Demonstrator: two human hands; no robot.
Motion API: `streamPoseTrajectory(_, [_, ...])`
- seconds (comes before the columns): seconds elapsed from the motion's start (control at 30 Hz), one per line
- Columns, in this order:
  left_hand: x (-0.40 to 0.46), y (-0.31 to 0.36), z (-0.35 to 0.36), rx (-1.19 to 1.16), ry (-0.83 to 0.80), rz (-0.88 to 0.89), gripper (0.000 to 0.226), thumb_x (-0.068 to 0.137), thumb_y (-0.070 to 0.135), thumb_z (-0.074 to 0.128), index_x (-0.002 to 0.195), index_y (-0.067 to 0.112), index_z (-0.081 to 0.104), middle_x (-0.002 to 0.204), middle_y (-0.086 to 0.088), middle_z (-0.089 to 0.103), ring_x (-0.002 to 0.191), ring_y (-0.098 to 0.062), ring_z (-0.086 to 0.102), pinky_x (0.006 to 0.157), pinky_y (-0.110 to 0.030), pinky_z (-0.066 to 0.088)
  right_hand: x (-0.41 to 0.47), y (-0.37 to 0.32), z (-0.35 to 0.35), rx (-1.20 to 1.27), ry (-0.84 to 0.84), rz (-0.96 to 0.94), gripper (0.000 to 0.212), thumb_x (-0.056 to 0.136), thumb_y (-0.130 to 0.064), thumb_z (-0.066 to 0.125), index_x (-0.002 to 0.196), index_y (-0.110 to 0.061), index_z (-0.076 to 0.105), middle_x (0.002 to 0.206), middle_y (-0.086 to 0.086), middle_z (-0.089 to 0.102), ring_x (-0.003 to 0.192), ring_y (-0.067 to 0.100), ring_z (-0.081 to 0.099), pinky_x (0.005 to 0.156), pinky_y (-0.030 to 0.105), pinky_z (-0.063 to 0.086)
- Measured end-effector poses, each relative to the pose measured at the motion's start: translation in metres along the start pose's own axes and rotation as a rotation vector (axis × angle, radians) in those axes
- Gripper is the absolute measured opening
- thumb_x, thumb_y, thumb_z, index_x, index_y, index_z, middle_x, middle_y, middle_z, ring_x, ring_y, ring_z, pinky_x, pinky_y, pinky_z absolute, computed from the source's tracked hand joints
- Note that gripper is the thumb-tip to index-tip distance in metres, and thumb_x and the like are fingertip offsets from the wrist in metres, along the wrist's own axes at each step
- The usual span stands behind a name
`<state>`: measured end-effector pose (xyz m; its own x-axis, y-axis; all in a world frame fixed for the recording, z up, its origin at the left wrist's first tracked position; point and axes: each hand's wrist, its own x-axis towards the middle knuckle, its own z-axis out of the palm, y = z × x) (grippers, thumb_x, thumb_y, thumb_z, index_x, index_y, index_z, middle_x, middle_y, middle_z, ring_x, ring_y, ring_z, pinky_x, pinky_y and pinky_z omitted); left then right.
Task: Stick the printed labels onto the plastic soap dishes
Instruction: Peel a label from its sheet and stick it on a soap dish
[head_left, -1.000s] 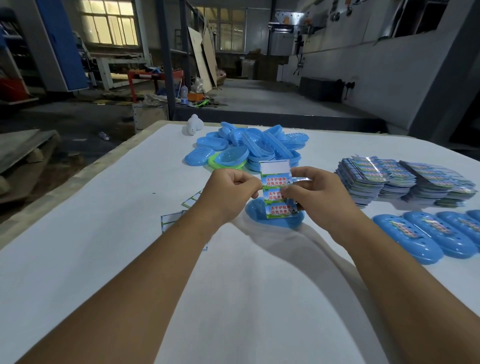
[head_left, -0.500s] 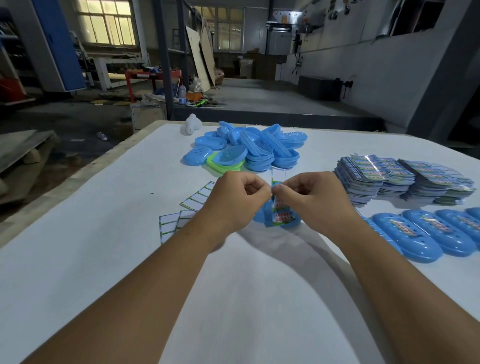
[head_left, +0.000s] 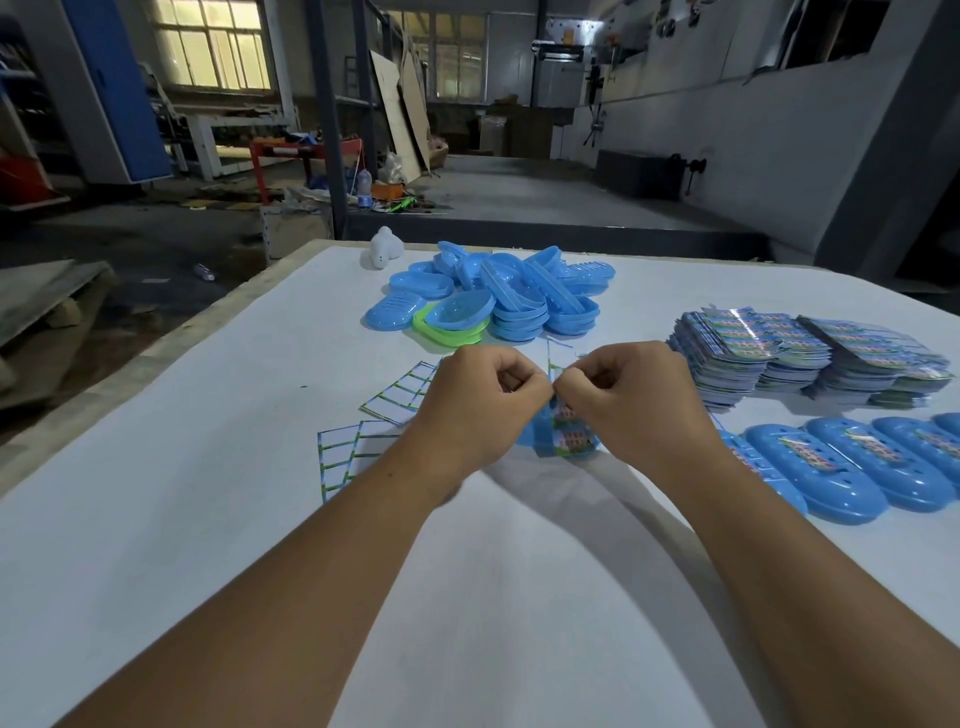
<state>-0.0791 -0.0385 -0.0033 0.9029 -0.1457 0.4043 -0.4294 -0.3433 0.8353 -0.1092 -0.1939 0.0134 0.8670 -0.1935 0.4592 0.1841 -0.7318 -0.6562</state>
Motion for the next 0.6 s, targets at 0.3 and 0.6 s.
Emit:
streamPoseTrajectory(0.3, [0.010, -0.006, -0.008, 0.079, 0.107, -0.146, 0.023, 0.073, 0.037, 0.057, 0.066, 0.016, 0.063, 0.052, 0.015, 0.057, 0.052, -0.001, 0.050, 0.054, -0.024, 0.039, 0.010, 0.013, -0.003, 0.114, -0.007, 0.112, 0.036, 0.071, -0.031, 0.056, 0.068, 0.003, 0.066, 0.067, 0.020, 0.063, 0.053, 0.014, 0.043, 0.055, 0.028, 0.036])
streamPoseTrajectory(0.6, [0.017, -0.011, -0.019, 0.405, 0.118, -0.276, 0.027, 0.092, 0.031, 0.039, 0.082, 0.011, 0.055, 0.086, -0.006, 0.067, 0.084, -0.028, 0.063, 0.074, -0.040, 0.054, 0.014, 0.020, -0.006, 0.103, 0.029, 0.168, 0.032, 0.077, -0.025, 0.057, 0.065, 0.004, 0.066, 0.053, 0.000, 0.064, 0.050, 0.013, 0.046, 0.055, 0.027, 0.040])
